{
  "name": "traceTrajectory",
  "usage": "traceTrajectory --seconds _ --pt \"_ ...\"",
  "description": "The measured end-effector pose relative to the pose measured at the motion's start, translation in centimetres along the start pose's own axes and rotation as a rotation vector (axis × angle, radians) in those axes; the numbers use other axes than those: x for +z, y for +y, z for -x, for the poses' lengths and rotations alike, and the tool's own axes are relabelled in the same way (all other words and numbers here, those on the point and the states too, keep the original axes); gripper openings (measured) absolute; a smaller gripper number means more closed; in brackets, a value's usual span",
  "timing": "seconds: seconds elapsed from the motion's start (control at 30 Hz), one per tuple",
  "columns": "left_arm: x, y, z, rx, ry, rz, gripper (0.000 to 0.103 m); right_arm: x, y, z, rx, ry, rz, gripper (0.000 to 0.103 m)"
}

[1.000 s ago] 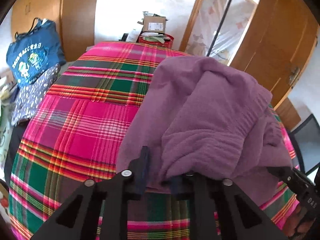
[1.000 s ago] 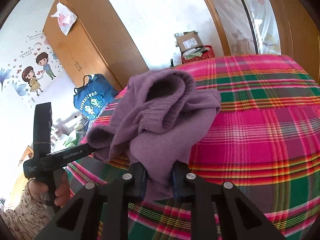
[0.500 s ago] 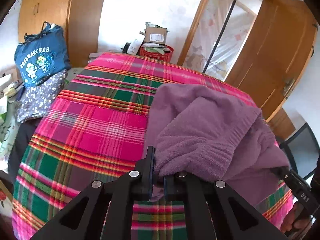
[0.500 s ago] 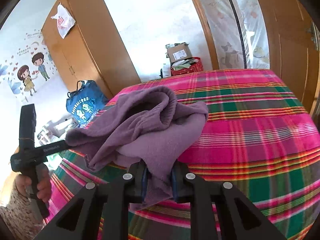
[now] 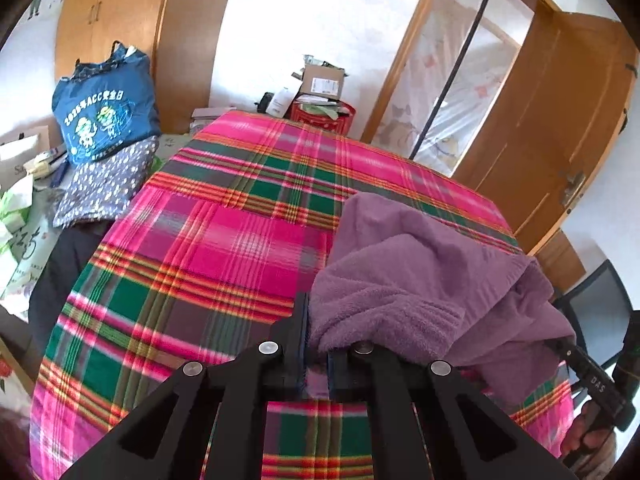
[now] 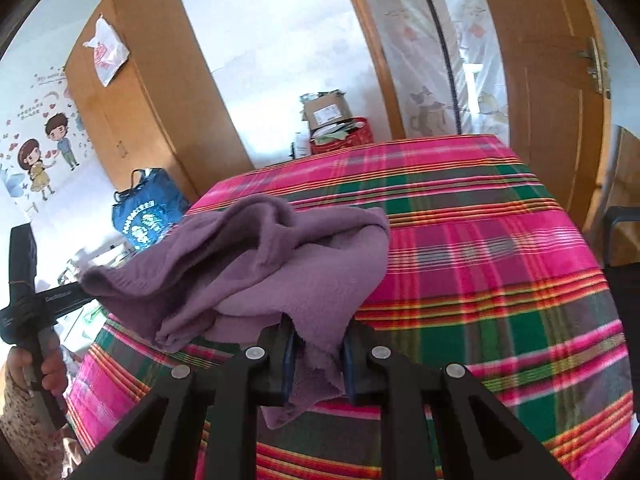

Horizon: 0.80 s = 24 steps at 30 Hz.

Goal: Fold clothes

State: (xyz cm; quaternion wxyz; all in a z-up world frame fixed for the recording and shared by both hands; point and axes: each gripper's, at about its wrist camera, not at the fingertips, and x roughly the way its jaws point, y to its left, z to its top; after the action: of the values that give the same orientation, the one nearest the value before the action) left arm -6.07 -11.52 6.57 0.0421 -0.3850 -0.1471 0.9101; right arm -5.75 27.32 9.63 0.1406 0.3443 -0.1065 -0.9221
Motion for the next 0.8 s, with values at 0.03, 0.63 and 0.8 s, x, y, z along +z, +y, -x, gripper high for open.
traceTrajectory --seconds 0.03,0.63,0.8 --pt "-0.2 0.0 0.1 -0.002 0.004 0.005 0.007 0.0 -0.2 0.2 -0.007 -0.002 0.000 0.019" --pt "-0.9 4.1 1.4 -0.045 0.019 0.159 0.007 0.4 -4.6 2.1 -0.138 -0.022 -0.049 0.019" --pt "-1.1 5.2 1.4 -0.049 0.030 0.202 0.007 0.6 -5.8 2.5 -0.171 -0.030 -0.067 0.019"
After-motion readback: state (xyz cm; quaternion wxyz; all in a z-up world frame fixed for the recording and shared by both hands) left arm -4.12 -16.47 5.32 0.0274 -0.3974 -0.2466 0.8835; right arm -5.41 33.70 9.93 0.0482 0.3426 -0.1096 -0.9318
